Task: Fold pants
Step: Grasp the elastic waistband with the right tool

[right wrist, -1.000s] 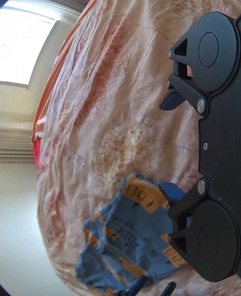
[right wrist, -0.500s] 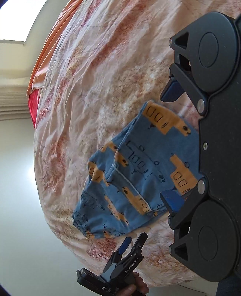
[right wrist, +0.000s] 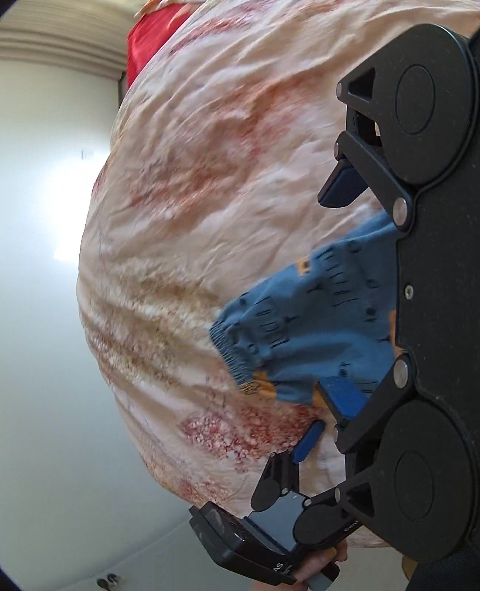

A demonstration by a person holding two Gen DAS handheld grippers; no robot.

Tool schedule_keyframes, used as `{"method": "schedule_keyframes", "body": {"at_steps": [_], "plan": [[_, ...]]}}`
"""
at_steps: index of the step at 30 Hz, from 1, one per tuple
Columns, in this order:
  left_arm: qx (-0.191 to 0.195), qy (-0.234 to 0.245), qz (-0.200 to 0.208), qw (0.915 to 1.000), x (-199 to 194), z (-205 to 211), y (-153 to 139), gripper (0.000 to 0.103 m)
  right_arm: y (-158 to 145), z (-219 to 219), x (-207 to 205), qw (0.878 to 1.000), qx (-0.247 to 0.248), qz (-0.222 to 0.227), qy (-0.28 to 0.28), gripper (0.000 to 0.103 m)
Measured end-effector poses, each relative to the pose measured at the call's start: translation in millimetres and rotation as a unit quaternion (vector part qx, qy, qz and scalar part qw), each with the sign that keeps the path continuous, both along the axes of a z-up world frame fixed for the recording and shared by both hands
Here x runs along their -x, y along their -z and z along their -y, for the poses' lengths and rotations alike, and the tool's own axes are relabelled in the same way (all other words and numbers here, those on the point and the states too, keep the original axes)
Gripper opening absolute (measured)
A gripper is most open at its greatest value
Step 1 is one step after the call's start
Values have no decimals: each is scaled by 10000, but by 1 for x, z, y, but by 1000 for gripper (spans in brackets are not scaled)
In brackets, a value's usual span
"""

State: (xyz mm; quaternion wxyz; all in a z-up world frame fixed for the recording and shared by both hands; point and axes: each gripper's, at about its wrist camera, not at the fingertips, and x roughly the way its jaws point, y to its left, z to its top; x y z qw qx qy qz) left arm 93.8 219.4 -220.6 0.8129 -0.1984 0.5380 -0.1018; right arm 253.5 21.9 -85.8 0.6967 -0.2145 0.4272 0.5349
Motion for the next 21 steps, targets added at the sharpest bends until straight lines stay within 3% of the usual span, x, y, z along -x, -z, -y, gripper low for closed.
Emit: {"method": "schedule_keyframes", "body": {"at_steps": [3, 6, 8, 13, 16, 18, 21], "plan": [[216, -195, 94, 9995, 0, -15, 2, 97, 4, -55, -24, 9979, 201, -47, -609, 93], [346, -249, 185, 9989, -2, -23, 2, 97, 20, -104, -44, 9912, 570, -394, -1127, 87], [411, -273, 245, 9985, -1, -25, 2, 97, 31, -130, -54, 9832, 800, -732, -1465, 78], [468, -348, 407, 9975, 4, -34, 1, 97, 47, -182, -65, 9623, 1197, -1054, -2205, 62], [471, -356, 470, 9971, 6, -37, 2, 97, 56, -205, -66, 9442, 1628, -1173, -2612, 61], [518, -404, 492, 9966, 5, -40, 1, 97, 65, -216, -65, 9301, 1922, -1326, -2837, 54], [565, -510, 526, 9957, 2, -46, 0, 97, 78, -226, -61, 9198, 2221, -1377, -2925, 50]]}}
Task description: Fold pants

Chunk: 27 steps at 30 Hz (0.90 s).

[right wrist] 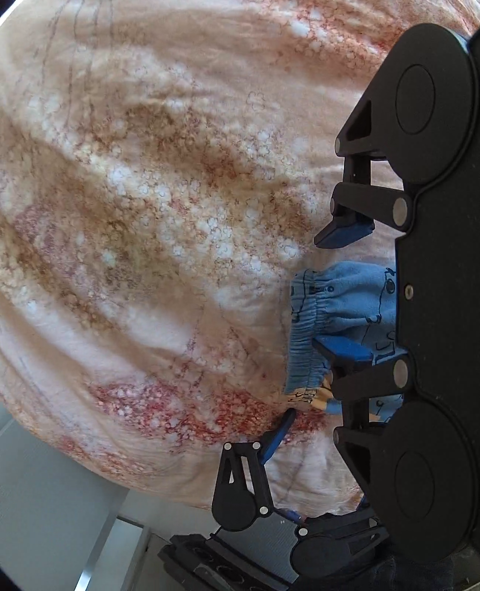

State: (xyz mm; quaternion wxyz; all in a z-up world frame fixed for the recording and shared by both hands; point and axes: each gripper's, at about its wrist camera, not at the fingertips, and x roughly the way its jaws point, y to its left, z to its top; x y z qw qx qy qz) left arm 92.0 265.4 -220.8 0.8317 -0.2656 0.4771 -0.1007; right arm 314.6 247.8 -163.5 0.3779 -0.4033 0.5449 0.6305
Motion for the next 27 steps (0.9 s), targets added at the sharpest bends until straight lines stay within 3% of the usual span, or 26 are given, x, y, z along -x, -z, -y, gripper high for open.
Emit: {"method": "schedule_keyframes", "body": {"at_steps": [1, 4, 6, 10, 14, 17, 18, 19, 21, 24, 26, 27], "plan": [[15, -50, 20, 10000, -2, -1, 0, 97, 3, -2, 3, 9999, 47, -64, -79, 34], [-57, -160, 142, 9998, -10, -6, -2, 97, -10, 2, 9, 9991, -158, -124, -382, 16], [-158, -140, 291, 9994, -17, -9, -3, 97, -29, 12, 9, 9977, -418, -165, -511, 16], [16, 45, 592, 9982, -33, -15, -2, 97, -72, 48, 23, 9887, -983, 335, -1078, 16], [234, 519, 1044, 9929, -48, -12, -9, 94, -100, 80, 41, 9765, -1348, 774, -1494, 16], [485, 814, 1312, 9868, -57, -6, -17, 79, -111, 99, 45, 9749, -1472, 844, -1442, 16], [436, 881, 1328, 9863, -60, -3, -20, 66, -112, 105, 46, 9755, -1485, 862, -1375, 16], [347, 970, 1320, 9859, -62, 2, -22, 47, -113, 111, 45, 9765, -1498, 885, -1271, 16], [207, 1126, 1342, 9843, -63, 14, -28, 30, -116, 125, 41, 9792, -1561, 916, -916, 17], [3, 1122, 1425, 9834, -56, 33, -39, 22, -118, 147, 33, 9816, -1684, 896, -53, 28], [-230, 1078, 1473, 9829, -47, 45, -46, 21, -119, 169, 21, 9770, -1745, 703, 999, 54], [-343, 1024, 1477, 9831, -43, 52, -48, 21, -121, 181, 14, 9705, -1776, 555, 1531, 57]]}}
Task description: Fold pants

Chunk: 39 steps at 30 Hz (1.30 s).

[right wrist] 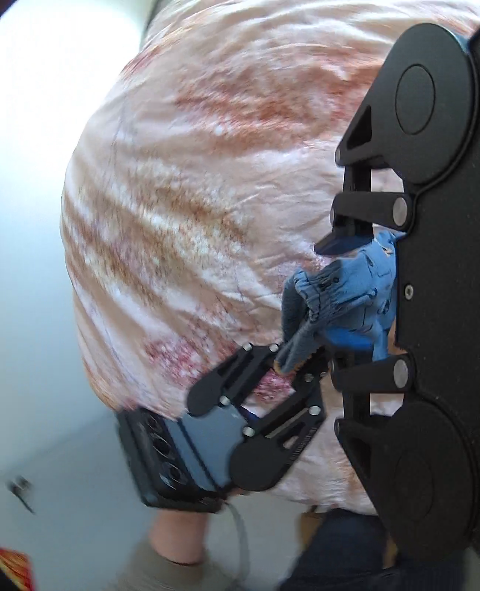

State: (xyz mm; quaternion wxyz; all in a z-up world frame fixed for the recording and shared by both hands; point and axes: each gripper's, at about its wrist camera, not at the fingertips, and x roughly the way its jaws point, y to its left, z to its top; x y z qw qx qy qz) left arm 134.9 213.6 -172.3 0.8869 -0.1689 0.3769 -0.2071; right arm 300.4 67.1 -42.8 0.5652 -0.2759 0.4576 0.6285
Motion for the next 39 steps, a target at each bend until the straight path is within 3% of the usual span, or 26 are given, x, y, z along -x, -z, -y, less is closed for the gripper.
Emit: {"method": "schedule_keyframes", "body": {"at_steps": [2, 4, 5, 7, 9, 10, 12, 14, 20, 21, 22, 23, 26, 29, 35, 39], "plan": [[-240, -125, 68, 9996, 5, 13, -5, 21, -1, 36, -14, 9892, -281, -738, 1232, 57], [-536, -238, 158, 9982, 10, 27, -12, 21, 3, 70, -18, 9604, -403, -1327, 2415, 57], [-638, -287, 195, 9974, 12, 34, -14, 21, 7, 84, -18, 9416, -418, -1556, 2957, 60], [-809, -346, 259, 9958, 14, 48, -18, 21, 24, 115, -11, 8779, -268, -2088, 4300, 68], [-992, -302, 297, 9942, 16, 61, -20, 21, 40, 137, -3, 8141, -354, -2777, 5089, 68], [-1060, -274, 308, 9935, 17, 67, -20, 21, 46, 145, 3, 7886, -517, -3034, 5323, 68], [-1279, -202, 392, 9908, 21, 81, -22, 21, 49, 151, 10, 7606, -700, -3193, 5610, 68], [-1497, -149, 496, 9874, 24, 93, -24, 21, 53, 150, 15, 7432, -583, -3200, 5846, 68], [-2242, 368, 807, 9705, 37, 139, -21, 21, 71, 164, 23, 7165, -476, -3203, 6179, 67], [-2279, 434, 812, 9693, 39, 146, -19, 21, 73, 167, 24, 7182, -478, -3166, 6178, 64], [-2295, 463, 788, 9690, 40, 153, -18, 21, 74, 170, 25, 7249, -451, -3075, 6147, 55], [-2329, 465, 765, 9684, 41, 159, -17, 21, 74, 174, 26, 7335, -423, -2996, 6086, 38], [-2375, 451, 809, 9669, 46, 179, -22, 21, 73, 192, 34, 7546, -457, -2750, 5941, 27], [-2458, 462, 942, 9636, 55, 206, -36, 21, 66, 218, 43, 7617, -696, -2703, 5848, 25], [-2583, 565, 1080, 9583, 61, 274, -46, 21, 52, 286, 50, 7593, -1091, -2837, 5754, 25], [-2570, 693, 1058, 9581, 62, 324, -41, 21, 58, 337, 50, 7511, -1124, -2935, 5805, 25]]}}
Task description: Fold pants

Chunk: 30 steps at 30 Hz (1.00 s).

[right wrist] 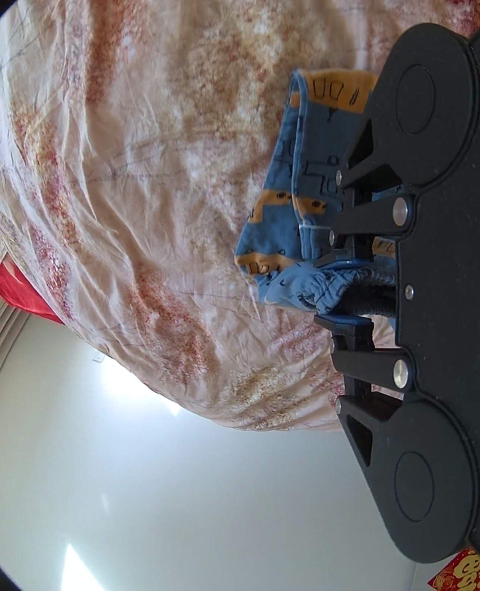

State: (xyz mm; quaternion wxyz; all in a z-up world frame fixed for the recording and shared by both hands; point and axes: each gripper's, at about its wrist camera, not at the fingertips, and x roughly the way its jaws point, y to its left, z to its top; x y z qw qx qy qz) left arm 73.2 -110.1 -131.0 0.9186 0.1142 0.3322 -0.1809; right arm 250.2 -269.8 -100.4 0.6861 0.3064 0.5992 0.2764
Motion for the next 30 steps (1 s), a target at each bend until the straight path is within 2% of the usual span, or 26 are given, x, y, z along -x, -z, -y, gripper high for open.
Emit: {"method": "schedule_keyframes", "body": {"at_steps": [4, 8, 11, 13, 15, 16, 17, 18, 21, 23, 25, 27, 30], "plan": [[-146, 77, -176, 9997, 1, 44, 21, 23, 17, 42, 2, 9999, 139, -56, -60, 26], [-477, 66, -445, 9978, 0, 75, 54, 26, 54, 66, 4, 9988, 424, -152, -186, 26], [-615, 179, -574, 9963, 9, 88, 68, 37, 84, 76, 6, 9977, 574, -309, -171, 31], [-505, 401, -616, 9960, 21, 91, 69, 55, 94, 82, 8, 9974, 656, -292, -100, 37], [-451, 656, -659, 9946, 35, 91, 67, 61, 95, 88, 8, 9970, 749, -213, -16, 45], [-412, 754, -696, 9939, 43, 89, 64, 61, 94, 92, 9, 9963, 838, -169, 5, 52], [-329, 763, -723, 9939, 49, 84, 60, 61, 91, 95, 10, 9956, 937, -98, 9, 58], [-230, 719, -738, 9944, 53, 77, 55, 63, 85, 97, 11, 9945, 1051, 17, -18, 58], [-34, 287, -663, 9974, 50, 49, 47, 82, 64, 97, 19, 9919, 1160, 486, -198, 62], [2, 54, -829, 9965, 34, 37, 53, 82, 54, 93, 25, 9897, 1155, 793, -303, 77], [136, 8, -937, 9955, 20, 29, 60, 82, 54, 84, 27, 9869, 1280, 900, -404, 77], [376, 159, -1067, 9935, 10, 24, 64, 82, 59, 74, 28, 9841, 1421, 947, -493, 77], [677, 468, -1790, 9804, 12, 21, 80, 82, 70, 61, 28, 9807, 1556, 1007, -624, 77]]}}
